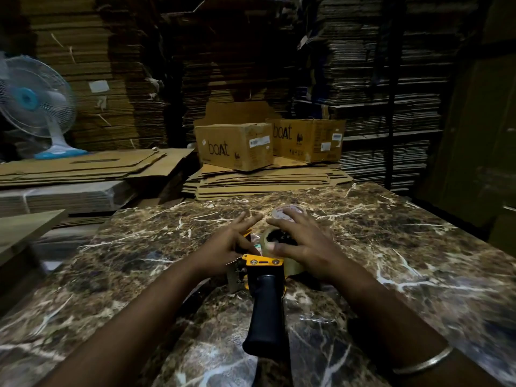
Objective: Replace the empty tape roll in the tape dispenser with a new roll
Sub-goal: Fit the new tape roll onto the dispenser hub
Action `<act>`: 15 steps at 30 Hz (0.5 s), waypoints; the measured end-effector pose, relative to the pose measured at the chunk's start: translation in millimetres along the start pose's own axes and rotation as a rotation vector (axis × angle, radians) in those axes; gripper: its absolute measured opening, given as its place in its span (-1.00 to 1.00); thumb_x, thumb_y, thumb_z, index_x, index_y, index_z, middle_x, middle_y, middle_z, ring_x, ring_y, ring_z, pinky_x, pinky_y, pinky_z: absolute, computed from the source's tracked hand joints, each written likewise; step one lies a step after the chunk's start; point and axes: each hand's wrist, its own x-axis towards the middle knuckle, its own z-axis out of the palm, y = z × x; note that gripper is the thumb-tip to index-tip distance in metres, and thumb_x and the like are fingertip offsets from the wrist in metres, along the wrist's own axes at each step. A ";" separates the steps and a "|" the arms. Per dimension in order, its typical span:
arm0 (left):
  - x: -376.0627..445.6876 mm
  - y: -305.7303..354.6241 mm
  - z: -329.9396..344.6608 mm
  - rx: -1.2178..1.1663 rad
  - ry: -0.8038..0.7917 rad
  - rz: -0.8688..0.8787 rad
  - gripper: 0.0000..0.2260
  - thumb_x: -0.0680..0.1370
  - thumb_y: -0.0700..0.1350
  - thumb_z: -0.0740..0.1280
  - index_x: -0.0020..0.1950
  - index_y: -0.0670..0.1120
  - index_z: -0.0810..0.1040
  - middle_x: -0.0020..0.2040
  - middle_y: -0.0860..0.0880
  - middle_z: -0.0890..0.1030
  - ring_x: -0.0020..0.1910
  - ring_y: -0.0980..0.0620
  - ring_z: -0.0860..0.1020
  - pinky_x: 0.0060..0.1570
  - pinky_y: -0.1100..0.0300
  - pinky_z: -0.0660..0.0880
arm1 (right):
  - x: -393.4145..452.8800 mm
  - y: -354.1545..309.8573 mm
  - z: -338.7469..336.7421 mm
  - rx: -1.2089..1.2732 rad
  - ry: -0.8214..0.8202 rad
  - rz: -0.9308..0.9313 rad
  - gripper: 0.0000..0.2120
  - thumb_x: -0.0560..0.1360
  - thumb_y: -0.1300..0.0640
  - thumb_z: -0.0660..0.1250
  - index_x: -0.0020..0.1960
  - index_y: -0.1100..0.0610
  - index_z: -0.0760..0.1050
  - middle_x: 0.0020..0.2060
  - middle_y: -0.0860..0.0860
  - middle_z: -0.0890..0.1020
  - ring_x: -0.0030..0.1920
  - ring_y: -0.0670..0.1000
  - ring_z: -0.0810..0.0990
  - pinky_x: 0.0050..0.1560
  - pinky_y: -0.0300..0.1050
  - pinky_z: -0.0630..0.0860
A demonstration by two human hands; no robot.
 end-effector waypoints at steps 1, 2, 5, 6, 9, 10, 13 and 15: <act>-0.8 0.6 -1.4 0.008 -0.012 0.010 -0.82 0.52 -0.22 0.45 0.00 0.03 0.75 0.58 0.21 0.11 0.60 0.03 -0.13 0.49 0.10 0.07 | -0.9 -2.0 0.6 -0.001 0.013 -0.032 -0.02 0.19 -0.60 0.06 0.55 -0.27 0.21 0.64 -0.12 0.04 0.62 0.03 -0.02 0.47 0.49 -0.11; -1.1 0.0 -2.2 0.016 -0.020 0.015 -0.82 0.53 -0.21 0.44 0.00 0.06 0.73 0.57 0.19 0.11 0.60 0.01 -0.13 0.49 0.10 0.07 | -1.3 -4.3 1.5 -0.039 0.008 -0.052 0.01 0.17 -0.62 0.07 0.56 -0.27 0.18 0.64 -0.11 0.04 0.62 0.02 -0.02 0.46 0.50 -0.14; -1.6 -4.8 -1.3 0.032 -0.012 0.032 -0.86 0.51 -0.15 0.47 0.01 0.04 0.76 0.57 0.20 0.16 0.62 -0.03 -0.08 0.51 -0.03 0.14 | -0.6 -8.1 5.3 -0.204 -0.050 -0.057 0.06 0.16 -0.66 0.14 0.58 -0.24 0.15 0.64 -0.09 0.09 0.61 0.05 0.05 0.44 0.51 -0.13; -2.4 -6.5 -0.4 0.027 0.003 0.033 -0.87 0.51 -0.14 0.48 0.01 0.03 0.76 0.56 0.24 0.17 0.62 -0.01 -0.06 0.51 -0.06 0.16 | -0.3 -8.7 6.1 -0.227 -0.055 -0.056 0.04 0.19 -0.64 0.17 0.58 -0.23 0.16 0.63 -0.08 0.10 0.61 0.05 0.06 0.44 0.52 -0.11; -6.4 -7.5 1.9 0.020 0.057 0.019 -0.85 0.49 -0.12 0.50 0.02 0.04 0.77 0.51 0.37 0.18 0.59 0.13 0.00 0.50 -0.04 0.20 | 0.2 -9.2 6.6 -0.272 -0.064 -0.046 0.07 0.16 -0.67 0.06 0.57 -0.20 0.16 0.63 -0.05 0.14 0.60 0.05 0.10 0.44 0.50 0.02; -8.2 -6.7 2.8 0.014 0.074 0.027 -0.85 0.48 -0.12 0.50 0.02 0.05 0.76 0.51 0.37 0.20 0.59 0.14 0.03 0.50 -0.05 0.22 | 0.7 -9.0 7.0 -0.283 -0.065 -0.043 0.11 0.13 -0.68 0.00 0.57 -0.19 0.16 0.63 -0.05 0.14 0.60 0.05 0.11 0.44 0.48 0.05; -15.1 -3.7 5.4 -0.052 0.131 0.046 -0.85 0.45 -0.05 0.49 0.00 0.02 0.76 0.51 0.33 0.29 0.60 0.10 0.10 0.49 -0.10 0.25 | 2.0 -9.1 7.7 -0.273 -0.077 -0.035 0.15 0.10 -0.68 -0.04 0.59 -0.15 0.14 0.63 -0.06 0.12 0.60 0.05 0.09 0.45 0.50 0.00; -20.4 -2.7 7.2 -0.091 0.170 0.053 -0.80 0.43 0.04 0.47 -0.01 0.02 0.76 0.49 0.38 0.28 0.60 0.10 0.10 0.48 -0.12 0.27 | 1.9 -9.6 6.9 -0.272 -0.086 -0.028 0.16 0.10 -0.69 -0.04 0.59 -0.15 0.14 0.63 -0.05 0.12 0.60 0.05 0.09 0.44 0.51 -0.01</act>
